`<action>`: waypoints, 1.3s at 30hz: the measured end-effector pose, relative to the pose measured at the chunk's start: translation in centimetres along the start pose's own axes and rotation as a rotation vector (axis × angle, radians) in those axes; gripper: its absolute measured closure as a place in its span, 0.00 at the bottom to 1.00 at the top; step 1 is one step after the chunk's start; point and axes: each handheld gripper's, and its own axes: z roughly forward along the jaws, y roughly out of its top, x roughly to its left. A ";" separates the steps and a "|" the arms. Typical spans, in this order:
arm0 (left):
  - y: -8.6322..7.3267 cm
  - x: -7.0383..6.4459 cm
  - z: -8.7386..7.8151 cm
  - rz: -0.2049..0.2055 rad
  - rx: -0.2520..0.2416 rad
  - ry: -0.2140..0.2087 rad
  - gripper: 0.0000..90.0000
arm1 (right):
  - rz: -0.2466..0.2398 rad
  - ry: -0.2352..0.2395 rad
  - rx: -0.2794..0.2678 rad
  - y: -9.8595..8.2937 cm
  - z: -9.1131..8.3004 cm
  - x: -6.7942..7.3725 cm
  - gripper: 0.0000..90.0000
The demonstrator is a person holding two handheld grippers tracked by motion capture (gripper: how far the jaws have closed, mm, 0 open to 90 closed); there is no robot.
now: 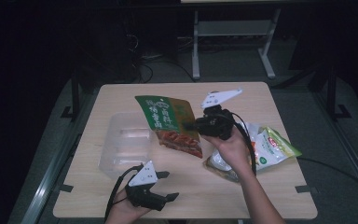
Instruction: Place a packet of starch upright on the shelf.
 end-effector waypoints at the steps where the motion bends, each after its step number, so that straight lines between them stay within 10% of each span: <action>1: 0.0 -0.1 0.0 0.004 0.007 0.001 0.29 | -0.002 0.005 -0.003 0.6 0.5 0.0 1.00; 19: -1.0 0.5 -1.3 0.014 0.006 0.023 0.28 | -0.014 0.026 -0.024 8.4 10.2 -0.4 1.00; 39: -1.2 0.7 -1.4 0.027 -0.016 0.029 0.26 | 0.111 0.059 -0.038 6.5 18.1 -3.5 1.00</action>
